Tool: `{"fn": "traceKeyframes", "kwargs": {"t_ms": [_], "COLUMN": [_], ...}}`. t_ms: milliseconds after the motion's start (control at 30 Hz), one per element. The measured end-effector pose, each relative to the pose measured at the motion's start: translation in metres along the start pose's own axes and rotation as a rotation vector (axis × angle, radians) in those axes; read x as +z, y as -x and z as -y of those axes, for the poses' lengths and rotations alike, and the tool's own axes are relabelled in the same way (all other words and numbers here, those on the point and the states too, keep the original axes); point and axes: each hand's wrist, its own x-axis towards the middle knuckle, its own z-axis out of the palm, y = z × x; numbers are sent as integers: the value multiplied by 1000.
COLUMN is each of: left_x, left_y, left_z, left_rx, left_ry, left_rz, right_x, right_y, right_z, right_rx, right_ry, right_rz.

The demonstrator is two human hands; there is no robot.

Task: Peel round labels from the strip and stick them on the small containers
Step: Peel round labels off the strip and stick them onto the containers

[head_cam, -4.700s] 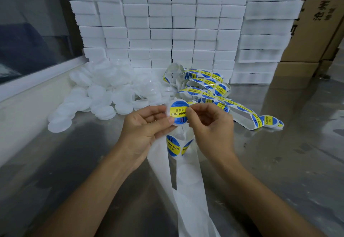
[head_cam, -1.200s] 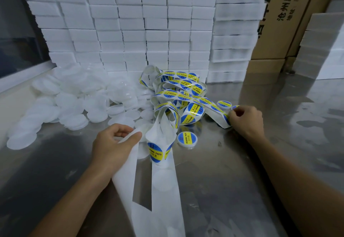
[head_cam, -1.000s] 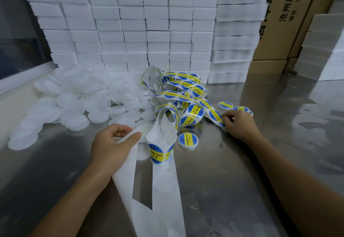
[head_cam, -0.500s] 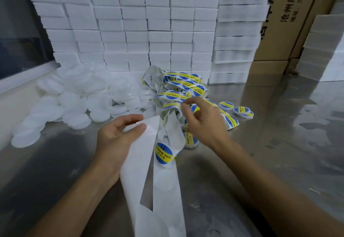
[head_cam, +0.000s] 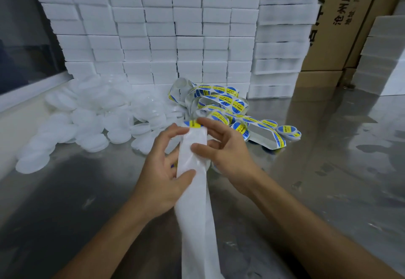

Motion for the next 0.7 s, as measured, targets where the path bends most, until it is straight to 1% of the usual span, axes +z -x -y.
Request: {"fn": "traceKeyframes", "kwargs": {"t_ms": [67, 167, 233, 333, 400, 467, 567, 633, 700], "left_x": [3, 2, 1, 1, -2, -6, -10, -10, -9], "left_y": [0, -2, -3, -4, -6, -7, -8, -8, -8], "left_z": [1, 2, 1, -1, -1, -1, 1, 3, 4], "left_rx": [-29, -103, -141, -201, -213, -200, -192, -189, -184], "left_ry": [-1, 11, 8, 26, 17, -37, -99, -124, -144], "left_rz": [-41, -165, -176, -211, -291, -347, -387, -401, -403], "right_x": [-4, -8, -10, -10, -7, -5, -3, -1, 1], "right_y": [-1, 1, 2, 4, 5, 7, 10, 10, 10], "right_z": [-1, -6, -9, -12, -14, -16, -13, -10, -10], "right_rx": [-69, -176, -256, -362, -438, -555, -712, -829, -924], "right_ry": [19, 90, 200, 434, 545, 658, 915, 1014, 1082], "right_rz": [18, 155, 208, 235, 193, 138, 27, -65, -95]}}
